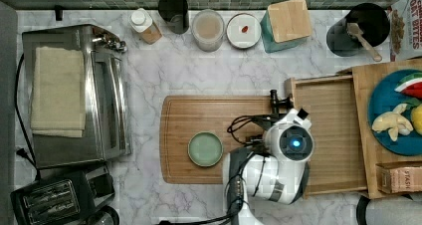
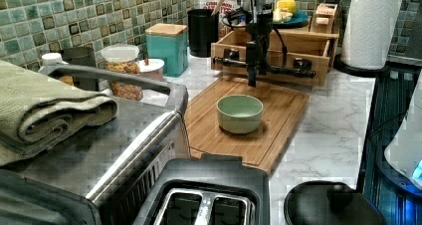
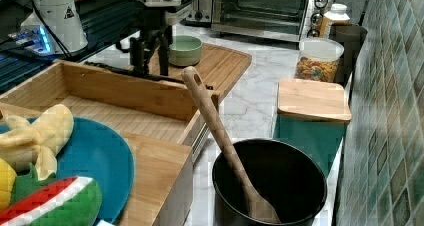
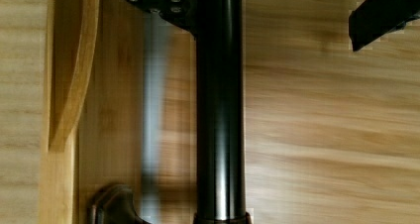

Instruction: Open the drawer.

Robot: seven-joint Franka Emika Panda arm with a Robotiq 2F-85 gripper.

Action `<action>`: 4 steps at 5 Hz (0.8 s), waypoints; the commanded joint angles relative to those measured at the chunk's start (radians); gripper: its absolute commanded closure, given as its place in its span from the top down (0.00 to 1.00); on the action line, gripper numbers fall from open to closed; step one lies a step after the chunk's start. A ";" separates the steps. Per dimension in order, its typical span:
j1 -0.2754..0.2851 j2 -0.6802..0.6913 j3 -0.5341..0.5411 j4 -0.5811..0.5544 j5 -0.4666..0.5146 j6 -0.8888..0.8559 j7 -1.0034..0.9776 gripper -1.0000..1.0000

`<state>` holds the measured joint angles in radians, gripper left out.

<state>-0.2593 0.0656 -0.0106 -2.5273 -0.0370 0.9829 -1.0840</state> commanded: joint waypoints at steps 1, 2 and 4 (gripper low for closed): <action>0.151 -0.071 0.167 -0.086 0.074 -0.008 0.091 1.00; 0.148 -0.071 0.170 -0.086 0.074 -0.008 0.090 1.00; 0.148 -0.071 0.170 -0.086 0.074 -0.008 0.091 1.00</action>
<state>-0.2488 0.0340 0.0162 -2.5645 -0.0148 0.9932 -1.0215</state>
